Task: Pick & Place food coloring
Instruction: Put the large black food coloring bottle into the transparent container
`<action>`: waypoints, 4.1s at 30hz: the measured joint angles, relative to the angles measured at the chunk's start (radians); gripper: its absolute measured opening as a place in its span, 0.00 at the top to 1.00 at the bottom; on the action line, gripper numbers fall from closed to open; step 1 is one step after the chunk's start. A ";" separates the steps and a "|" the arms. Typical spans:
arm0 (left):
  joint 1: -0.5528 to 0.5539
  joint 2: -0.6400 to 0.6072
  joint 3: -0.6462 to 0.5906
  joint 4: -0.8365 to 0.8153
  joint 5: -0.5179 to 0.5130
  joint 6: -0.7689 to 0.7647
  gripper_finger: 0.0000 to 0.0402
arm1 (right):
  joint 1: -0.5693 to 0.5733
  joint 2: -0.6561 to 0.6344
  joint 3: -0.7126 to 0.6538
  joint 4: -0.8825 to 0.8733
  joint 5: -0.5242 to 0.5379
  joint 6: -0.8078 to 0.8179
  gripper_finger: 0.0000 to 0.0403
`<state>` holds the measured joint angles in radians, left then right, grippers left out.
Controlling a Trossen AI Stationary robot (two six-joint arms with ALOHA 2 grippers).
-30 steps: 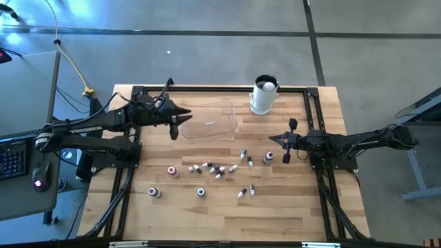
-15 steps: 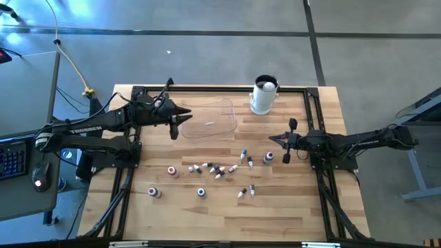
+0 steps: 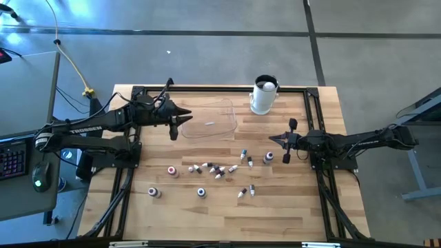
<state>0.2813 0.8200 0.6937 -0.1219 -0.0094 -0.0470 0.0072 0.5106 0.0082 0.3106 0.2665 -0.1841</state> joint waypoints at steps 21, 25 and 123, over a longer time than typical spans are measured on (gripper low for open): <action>0.000 0.000 0.000 -0.012 0.201 0.147 0.74 | 0.000 0.000 0.000 0.079 0.018 0.030 0.99; 0.000 0.001 0.000 -0.018 0.202 0.122 0.74 | 0.000 0.000 0.000 0.200 0.038 -0.032 0.99; 0.000 0.000 0.000 -0.039 0.198 0.015 0.74 | 0.080 0.100 0.001 0.012 -0.219 0.359 0.92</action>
<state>0.2813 0.8204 0.6937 -0.1604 0.1890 -0.0319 0.0872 0.6111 0.0093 0.3226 0.0474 0.1753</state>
